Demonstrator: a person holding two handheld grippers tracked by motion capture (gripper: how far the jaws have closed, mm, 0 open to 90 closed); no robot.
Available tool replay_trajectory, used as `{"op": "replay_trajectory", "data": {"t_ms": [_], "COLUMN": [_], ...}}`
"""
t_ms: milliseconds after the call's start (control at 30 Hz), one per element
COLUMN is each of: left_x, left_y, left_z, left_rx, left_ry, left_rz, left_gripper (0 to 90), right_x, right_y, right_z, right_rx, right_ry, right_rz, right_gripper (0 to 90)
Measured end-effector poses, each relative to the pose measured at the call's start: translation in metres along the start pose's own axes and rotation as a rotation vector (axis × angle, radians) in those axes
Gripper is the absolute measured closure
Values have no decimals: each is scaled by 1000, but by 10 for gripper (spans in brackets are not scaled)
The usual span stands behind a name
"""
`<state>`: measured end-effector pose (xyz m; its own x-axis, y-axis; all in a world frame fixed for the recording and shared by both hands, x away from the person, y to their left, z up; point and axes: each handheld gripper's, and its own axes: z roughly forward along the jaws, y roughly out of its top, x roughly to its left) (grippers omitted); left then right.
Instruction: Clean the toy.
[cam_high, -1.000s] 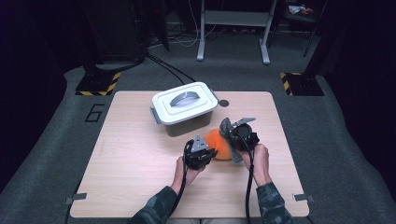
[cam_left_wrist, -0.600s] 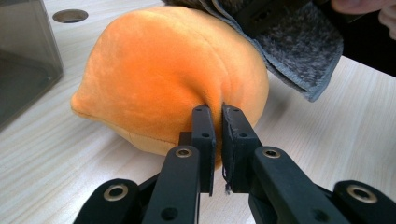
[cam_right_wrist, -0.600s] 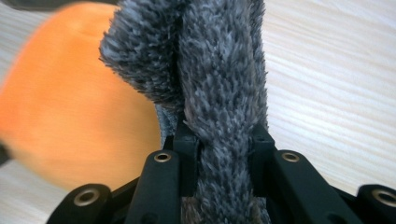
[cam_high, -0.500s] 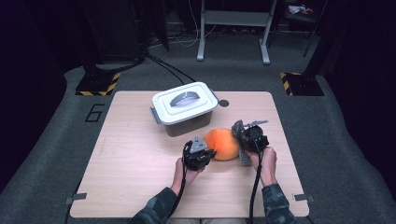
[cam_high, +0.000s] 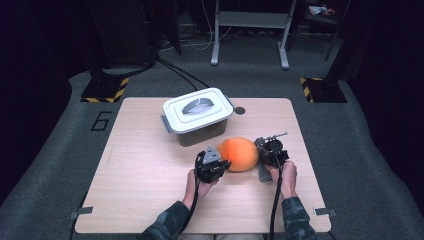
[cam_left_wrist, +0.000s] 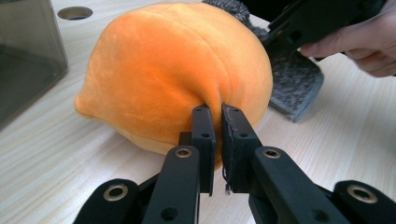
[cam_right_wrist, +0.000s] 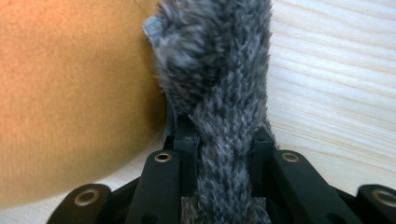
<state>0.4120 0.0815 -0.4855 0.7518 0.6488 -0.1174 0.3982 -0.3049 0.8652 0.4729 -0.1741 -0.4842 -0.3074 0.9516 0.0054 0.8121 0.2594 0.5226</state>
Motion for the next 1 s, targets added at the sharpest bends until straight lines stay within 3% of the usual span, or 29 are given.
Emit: {"op": "replay_trajectory", "data": {"t_ms": [100, 200, 333, 400, 533, 567, 600, 633, 800, 1000], "left_x": [0, -1, -1, -2, -2, -2, -1, 0, 1, 1], "left_y": [2, 3, 5, 6, 6, 6, 6, 6, 5, 6], "left_z": [-1, -1, 0, 1, 1, 1, 0, 0, 1, 2], "left_rx": [-13, -17, -32, -30, -26, -26, -22, -17, -28, -27], "left_ry": [9, 10, 12, 7, 9, 9, 9, 9, -5, -8], "left_rz": [1, -8, -14, -13, -14, -14, -16, -13, -28, -15], "left_gripper": [844, 842, 841, 840, 840, 840, 840, 840, 839, 838], "right_x": [-2, 2, 20, 36, 65, 65, 75, 77, 72, 49], "right_y": [1, 3, 11, 16, 22, 22, 25, 25, 24, 17], "right_z": [-20, -39, -65, -73, -77, -77, -72, -70, -65, -59], "right_rx": [-39, -82, -146, -163, -177, -177, -166, -159, -153, -143], "right_ry": [-35, -32, 9, 36, 61, 61, 42, 34, 32, 16], "right_rz": [-23, -35, -88, -130, -203, -203, -238, -245, -230, -167], "right_gripper": [725, 725, 723, 721, 718, 718, 717, 716, 719, 718]}}
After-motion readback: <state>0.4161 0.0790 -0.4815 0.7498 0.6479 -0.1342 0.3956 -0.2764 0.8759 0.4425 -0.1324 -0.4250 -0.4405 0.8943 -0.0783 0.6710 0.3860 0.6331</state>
